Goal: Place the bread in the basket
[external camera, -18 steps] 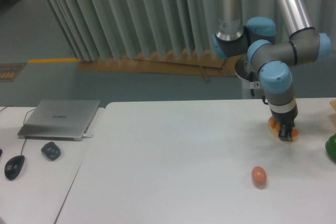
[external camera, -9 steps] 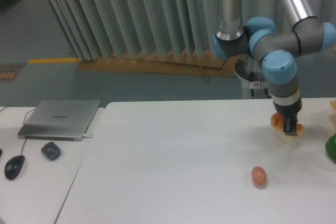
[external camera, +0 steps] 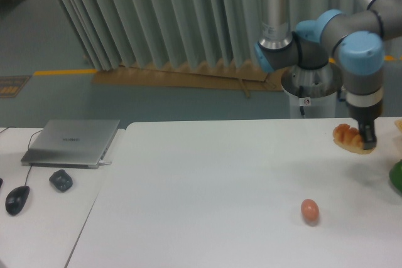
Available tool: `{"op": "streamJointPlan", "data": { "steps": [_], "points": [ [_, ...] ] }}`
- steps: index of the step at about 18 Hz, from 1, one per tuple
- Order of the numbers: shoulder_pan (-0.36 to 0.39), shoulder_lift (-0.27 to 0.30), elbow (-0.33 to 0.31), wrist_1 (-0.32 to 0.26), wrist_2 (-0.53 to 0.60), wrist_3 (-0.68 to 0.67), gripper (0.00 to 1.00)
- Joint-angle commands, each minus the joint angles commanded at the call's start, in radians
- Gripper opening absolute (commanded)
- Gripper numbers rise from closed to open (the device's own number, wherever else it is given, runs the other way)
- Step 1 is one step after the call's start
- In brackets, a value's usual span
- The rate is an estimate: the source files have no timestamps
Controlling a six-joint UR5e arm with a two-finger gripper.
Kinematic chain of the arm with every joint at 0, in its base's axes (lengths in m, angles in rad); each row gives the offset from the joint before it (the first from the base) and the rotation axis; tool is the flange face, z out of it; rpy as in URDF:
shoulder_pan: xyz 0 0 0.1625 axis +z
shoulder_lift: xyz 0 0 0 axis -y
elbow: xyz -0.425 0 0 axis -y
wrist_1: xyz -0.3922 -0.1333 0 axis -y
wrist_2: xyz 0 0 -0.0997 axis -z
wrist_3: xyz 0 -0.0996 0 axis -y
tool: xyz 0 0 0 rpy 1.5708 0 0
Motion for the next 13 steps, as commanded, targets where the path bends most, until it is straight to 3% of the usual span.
{"op": "streamJointPlan", "data": {
  "steps": [7, 13],
  "points": [
    [0.149, -0.002, 0.005, 0.020, 0.008, 0.164, 0.50],
    [0.241, -0.003, 0.015, 0.017, 0.008, 0.405, 0.50]
  ]
}}
